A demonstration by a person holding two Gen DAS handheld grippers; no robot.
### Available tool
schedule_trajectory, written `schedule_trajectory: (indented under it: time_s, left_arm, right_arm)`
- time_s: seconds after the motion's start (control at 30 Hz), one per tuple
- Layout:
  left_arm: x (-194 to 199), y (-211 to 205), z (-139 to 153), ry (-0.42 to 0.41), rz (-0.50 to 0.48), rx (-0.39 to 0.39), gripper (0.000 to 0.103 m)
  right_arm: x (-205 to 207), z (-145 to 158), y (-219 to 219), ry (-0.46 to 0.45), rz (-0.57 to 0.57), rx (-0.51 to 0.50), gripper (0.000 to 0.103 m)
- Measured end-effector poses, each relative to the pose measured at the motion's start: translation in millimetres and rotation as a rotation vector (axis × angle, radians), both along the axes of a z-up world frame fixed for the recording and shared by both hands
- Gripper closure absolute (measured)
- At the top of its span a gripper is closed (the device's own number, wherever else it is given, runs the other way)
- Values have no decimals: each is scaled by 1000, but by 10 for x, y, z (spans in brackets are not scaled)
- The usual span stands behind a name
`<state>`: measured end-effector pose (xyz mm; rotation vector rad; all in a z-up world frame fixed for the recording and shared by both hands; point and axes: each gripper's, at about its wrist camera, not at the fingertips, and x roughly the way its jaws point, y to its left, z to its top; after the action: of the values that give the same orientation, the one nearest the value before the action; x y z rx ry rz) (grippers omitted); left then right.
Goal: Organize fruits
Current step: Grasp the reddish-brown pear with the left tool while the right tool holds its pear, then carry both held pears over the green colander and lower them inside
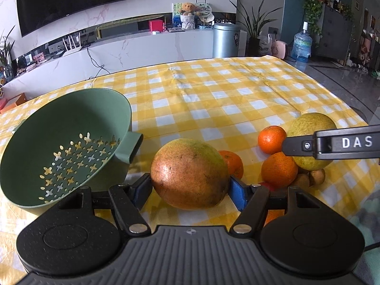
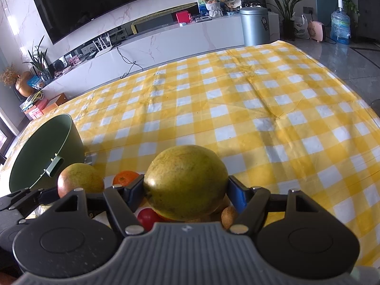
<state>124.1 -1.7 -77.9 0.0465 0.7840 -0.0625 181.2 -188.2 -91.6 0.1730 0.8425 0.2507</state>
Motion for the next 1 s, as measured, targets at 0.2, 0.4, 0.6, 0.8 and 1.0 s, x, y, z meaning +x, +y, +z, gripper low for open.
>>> schedule_trajectory:
  time_s: [0.2,0.4,0.6,0.8,1.0]
  left_arm:
    - [-118,24,77,-13,0,-16,25]
    - [-248,51,223,-37,-4,-48,25]
    - [-375,135,424,-66,-2,-108,25]
    - [-449,272,592,-78,13,-160,25]
    - [-408,464,758,-80,34,-212,25]
  right_arm:
    - [-8,1,4,-6,4,-4,34]
    - [-115,58,35,-38,45,-10,34]
    - [-240,158,21,-71,60,8,34]
    - [-346,278,60,-97,87,45,34]
    - [-402,418,240,-126,158,56,34]
